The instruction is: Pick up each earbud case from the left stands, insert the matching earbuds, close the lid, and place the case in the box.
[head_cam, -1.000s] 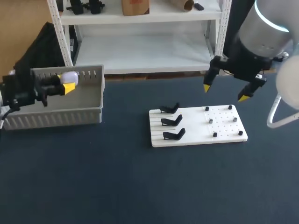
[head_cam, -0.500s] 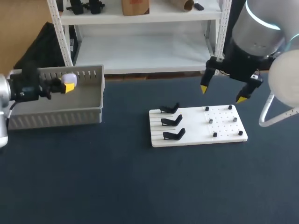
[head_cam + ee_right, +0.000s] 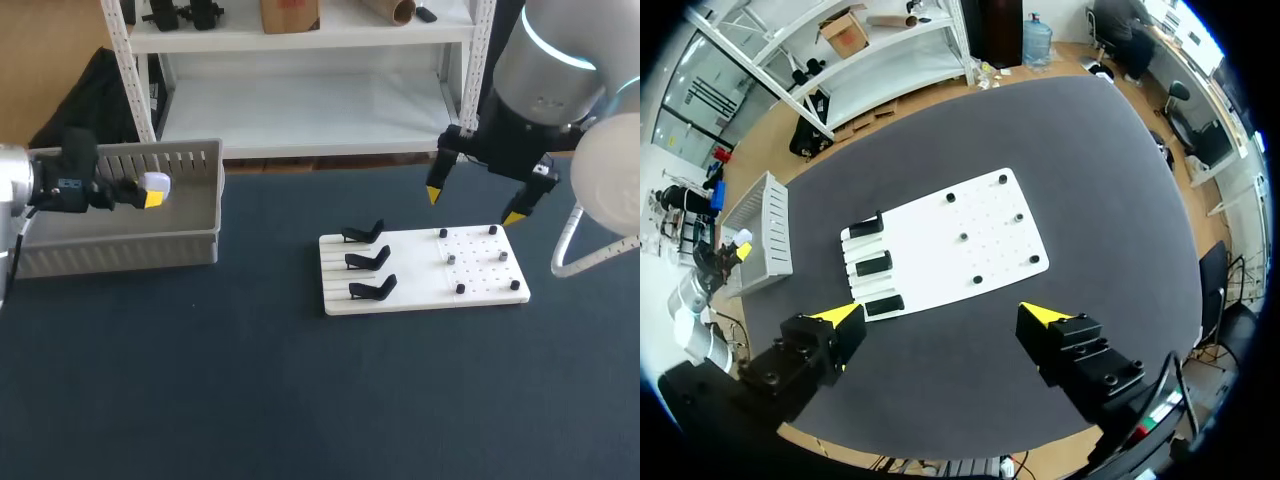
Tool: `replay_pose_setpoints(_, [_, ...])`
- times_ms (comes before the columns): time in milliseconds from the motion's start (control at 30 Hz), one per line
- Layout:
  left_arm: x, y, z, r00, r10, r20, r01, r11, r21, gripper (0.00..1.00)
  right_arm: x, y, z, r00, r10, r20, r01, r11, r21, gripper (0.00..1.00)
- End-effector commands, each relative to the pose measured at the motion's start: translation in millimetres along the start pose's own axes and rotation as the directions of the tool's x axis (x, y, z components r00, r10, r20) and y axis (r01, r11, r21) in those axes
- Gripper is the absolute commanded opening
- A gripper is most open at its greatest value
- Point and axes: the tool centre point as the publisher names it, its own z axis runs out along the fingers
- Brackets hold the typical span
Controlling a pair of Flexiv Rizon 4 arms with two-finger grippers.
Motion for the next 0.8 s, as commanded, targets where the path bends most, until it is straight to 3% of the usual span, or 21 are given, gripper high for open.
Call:
replay_pose_setpoints(33, [-6.0,-4.1,-3,1.000,0.012,-0.008,-0.011,1.000,0.007,1.00,0,1,0,1.000,-0.002,0.005,0.002,1.000,-0.007,1.00])
replay_pose_setpoints(233, [-22.9,-20.5,-14,0.998,0.060,0.009,-0.061,0.998,0.013,1.00,-2,2,-3,0.999,0.042,0.003,-0.041,0.992,-0.120,1.00])
replay_pose_setpoints(433, [-29.9,-53.5,-24,0.996,0.087,0.015,-0.088,0.995,0.055,1.00,-4,-8,-7,0.998,0.056,0.000,-0.054,0.973,-0.226,1.00])
replay_pose_setpoints(567, [-33.3,-78.0,-31,0.992,0.121,0.046,-0.124,0.990,0.060,1.00,-3,-14,-6,1.000,0.020,0.009,-0.017,0.968,-0.251,1.00])
replay_pose_setpoints(700, [-38.8,-103.8,-32,0.992,0.111,0.066,-0.115,0.991,0.062,1.00,-6,-18,-5,0.998,0.058,0.025,-0.050,0.968,-0.246,1.00])
replay_pose_setpoints(800, [-38.8,-103.8,-32,0.992,0.111,0.066,-0.115,0.991,0.062,1.00,-6,-18,-5,0.998,0.058,0.025,-0.050,0.968,-0.246,1.00])
